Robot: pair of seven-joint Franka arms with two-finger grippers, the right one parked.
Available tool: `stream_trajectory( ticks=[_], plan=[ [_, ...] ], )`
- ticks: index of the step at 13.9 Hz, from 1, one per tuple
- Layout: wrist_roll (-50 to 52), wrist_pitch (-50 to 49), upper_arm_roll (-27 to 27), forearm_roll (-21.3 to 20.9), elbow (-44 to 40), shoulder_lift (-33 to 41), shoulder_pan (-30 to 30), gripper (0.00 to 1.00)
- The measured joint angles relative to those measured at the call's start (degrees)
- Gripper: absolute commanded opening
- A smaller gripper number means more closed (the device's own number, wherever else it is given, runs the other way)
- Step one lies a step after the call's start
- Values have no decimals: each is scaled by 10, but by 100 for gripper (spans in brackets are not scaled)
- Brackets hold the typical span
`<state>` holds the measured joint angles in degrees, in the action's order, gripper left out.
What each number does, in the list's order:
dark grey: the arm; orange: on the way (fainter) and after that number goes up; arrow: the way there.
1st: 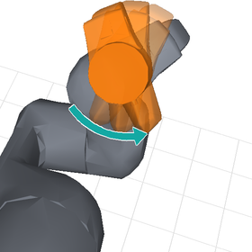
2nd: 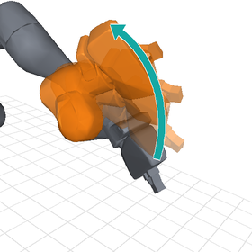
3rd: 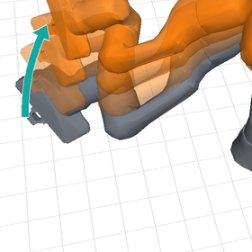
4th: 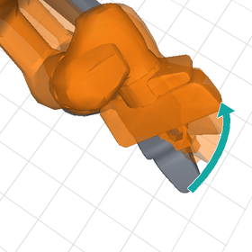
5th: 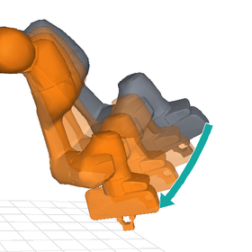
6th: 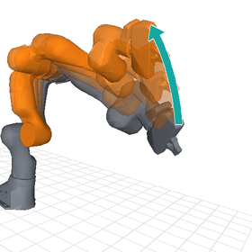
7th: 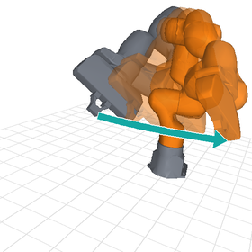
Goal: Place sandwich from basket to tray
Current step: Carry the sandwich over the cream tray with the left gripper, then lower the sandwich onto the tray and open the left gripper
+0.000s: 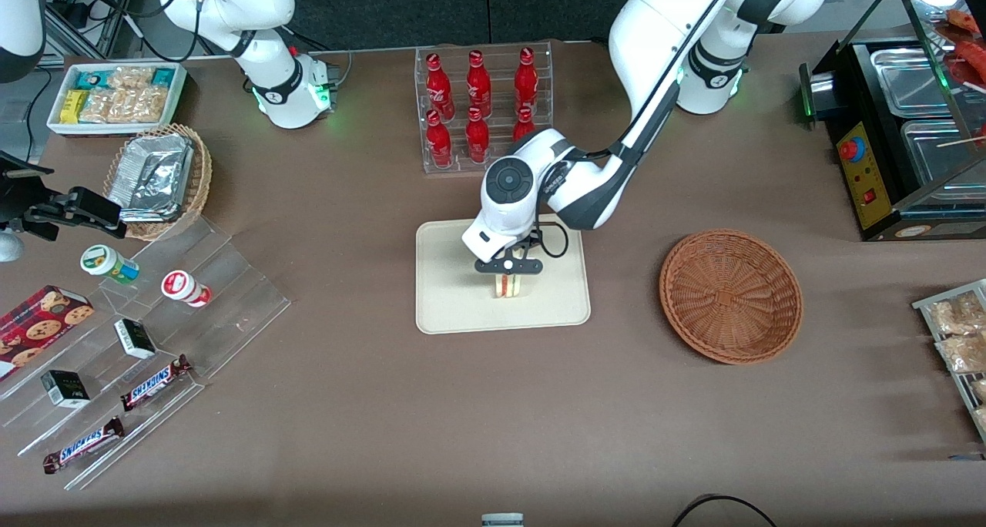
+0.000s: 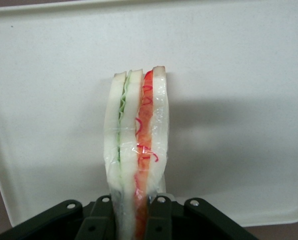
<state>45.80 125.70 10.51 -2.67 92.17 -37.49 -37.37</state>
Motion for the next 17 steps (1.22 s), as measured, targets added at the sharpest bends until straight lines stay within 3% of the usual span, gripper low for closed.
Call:
stream_trajectory(
  ticks=[6,7,8,9,17],
  plan=[
    [6,0,-1,-23,-2,-10,-2,0],
    [6,0,-1,-24,-2,-11,-3,9],
    [6,0,-1,-24,-2,-12,-3,51],
    [6,0,-1,-24,-2,-12,-3,100],
    [7,0,-4,-24,-3,-15,-3,100]
  ],
)
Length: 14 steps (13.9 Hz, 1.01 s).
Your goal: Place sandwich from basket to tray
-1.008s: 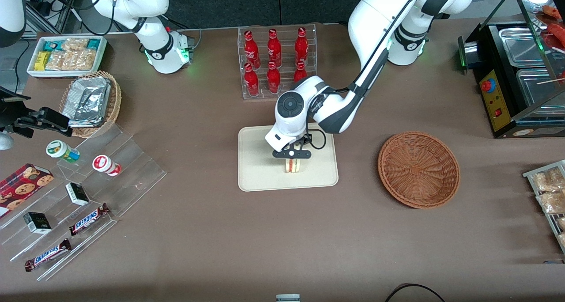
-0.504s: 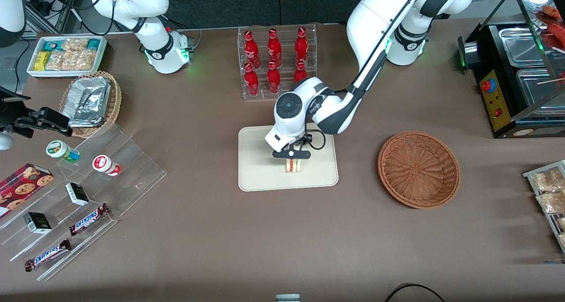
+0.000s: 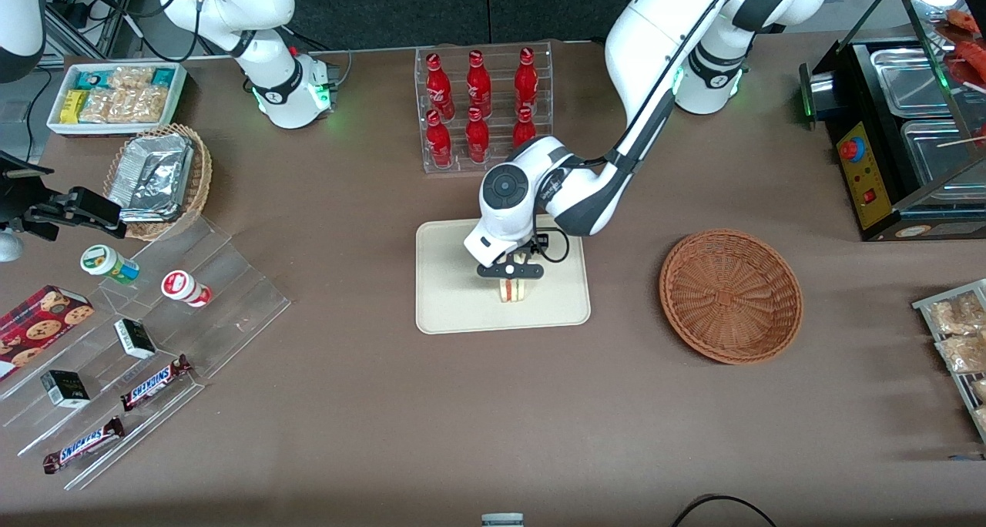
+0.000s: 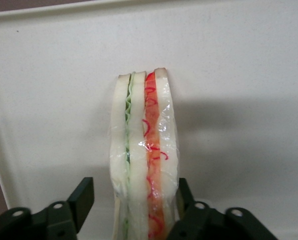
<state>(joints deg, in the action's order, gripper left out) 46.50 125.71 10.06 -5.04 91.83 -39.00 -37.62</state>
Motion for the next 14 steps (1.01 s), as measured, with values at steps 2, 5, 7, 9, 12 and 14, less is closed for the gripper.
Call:
stream_trajectory(
  ticks=[2,5,7,9,12,14],
  plan=[
    [1,-1,-2,0,-9,0,0,100],
    [1,-12,-3,1,-27,0,3,100],
    [1,-44,-3,1,-48,0,4,100],
    [-1,-84,-5,0,-78,1,8,100],
    [-79,-121,-7,0,-104,9,28,100],
    [-131,-141,-10,0,-111,22,57,100]
  ],
)
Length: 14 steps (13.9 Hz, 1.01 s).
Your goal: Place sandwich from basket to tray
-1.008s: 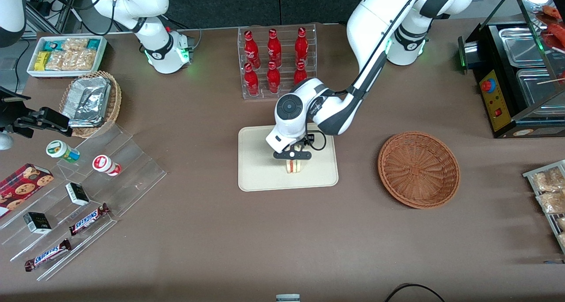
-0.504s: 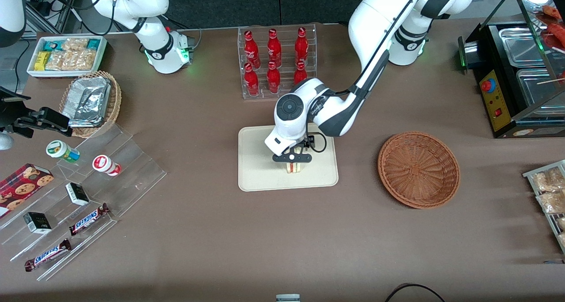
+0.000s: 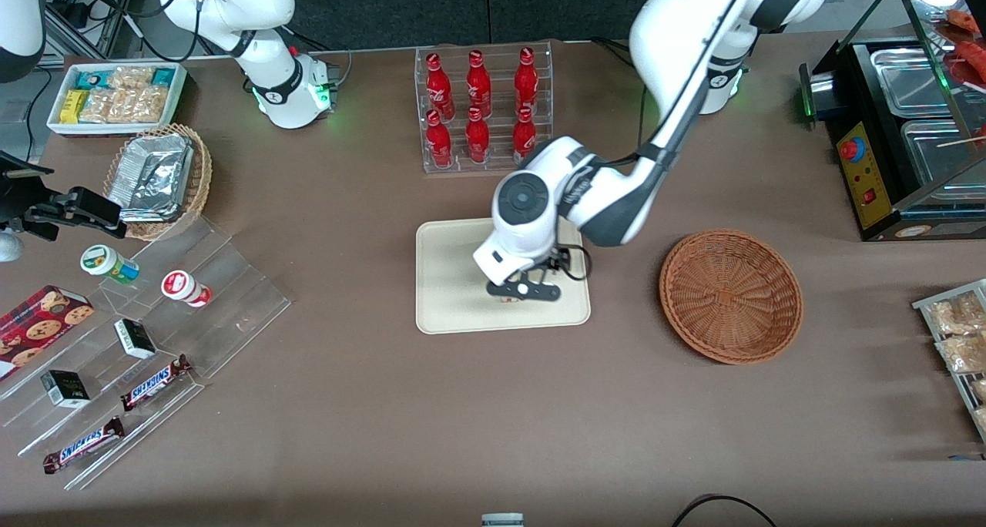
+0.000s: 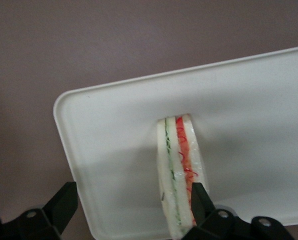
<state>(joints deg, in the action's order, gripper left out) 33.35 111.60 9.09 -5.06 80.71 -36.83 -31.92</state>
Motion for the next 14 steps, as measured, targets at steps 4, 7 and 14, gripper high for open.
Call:
stream_trajectory(
  ticks=[4,7,14],
  plan=[
    [-68,-92,-2,23,-3,60,93,100],
    [-99,-114,-2,23,4,84,152,100],
    [-160,-112,-1,36,90,166,253,100]
  ],
)
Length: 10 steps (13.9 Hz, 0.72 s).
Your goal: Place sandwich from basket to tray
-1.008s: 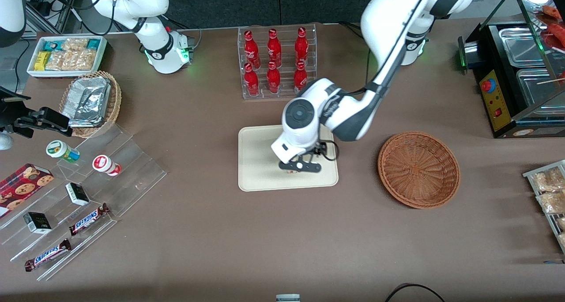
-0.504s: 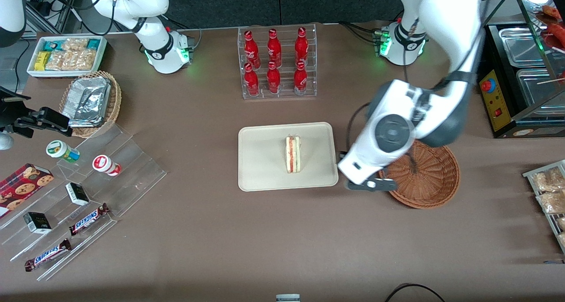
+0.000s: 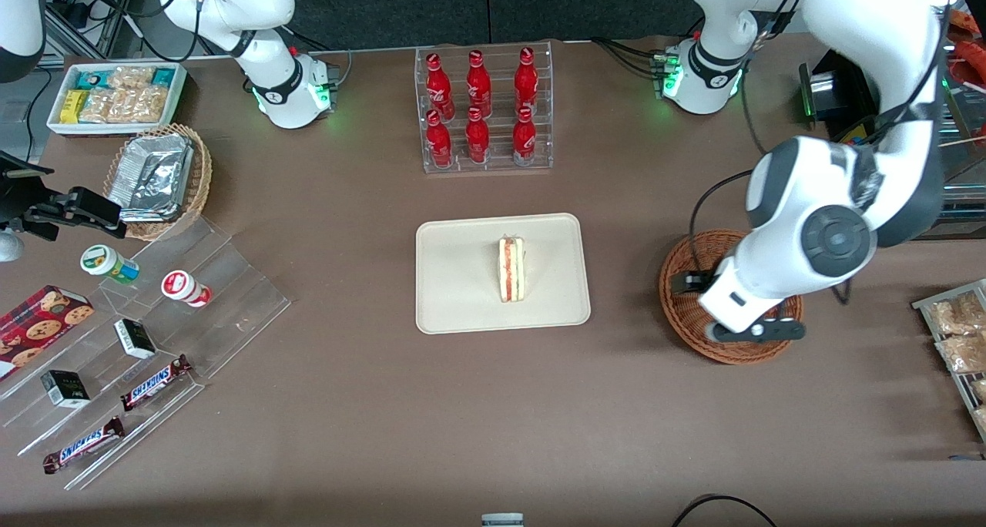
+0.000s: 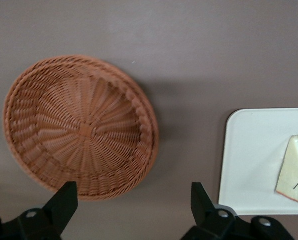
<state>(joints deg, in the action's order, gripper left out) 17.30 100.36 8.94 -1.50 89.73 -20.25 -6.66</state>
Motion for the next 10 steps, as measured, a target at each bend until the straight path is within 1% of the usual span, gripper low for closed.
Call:
stream_trajectory(
  ticks=[6,10],
  plan=[
    [-7,13,0,12,116,106,41,100],
    [-22,-45,1,18,141,180,65,100]
  ],
)
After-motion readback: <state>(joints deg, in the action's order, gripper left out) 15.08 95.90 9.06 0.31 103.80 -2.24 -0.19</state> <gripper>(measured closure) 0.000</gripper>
